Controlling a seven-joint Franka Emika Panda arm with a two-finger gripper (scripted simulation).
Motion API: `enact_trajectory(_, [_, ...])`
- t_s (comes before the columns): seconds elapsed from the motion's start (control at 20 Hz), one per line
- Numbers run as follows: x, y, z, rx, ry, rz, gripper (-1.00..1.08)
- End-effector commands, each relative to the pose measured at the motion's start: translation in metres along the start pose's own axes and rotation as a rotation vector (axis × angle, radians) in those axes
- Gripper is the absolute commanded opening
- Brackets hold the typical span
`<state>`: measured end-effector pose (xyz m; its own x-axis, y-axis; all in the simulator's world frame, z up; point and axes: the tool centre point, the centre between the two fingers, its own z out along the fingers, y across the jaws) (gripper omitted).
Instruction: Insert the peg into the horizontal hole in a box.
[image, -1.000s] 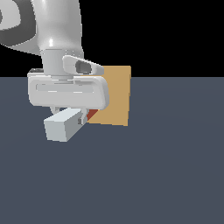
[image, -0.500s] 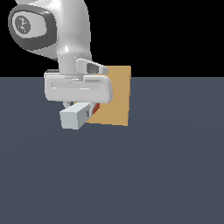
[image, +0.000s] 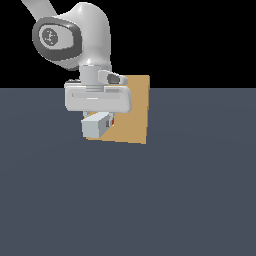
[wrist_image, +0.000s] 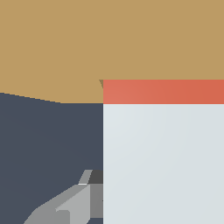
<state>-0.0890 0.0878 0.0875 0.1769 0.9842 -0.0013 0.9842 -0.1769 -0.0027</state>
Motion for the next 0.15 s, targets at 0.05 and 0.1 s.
enact_trajectory(0.05, [0.0089,0.003,-0.0022,-0.006,0.003,-0.002,-1.0])
enact_trajectory(0.1, [0.0089,0.0032,-0.0022,-0.006,0.003,-0.002,-1.0])
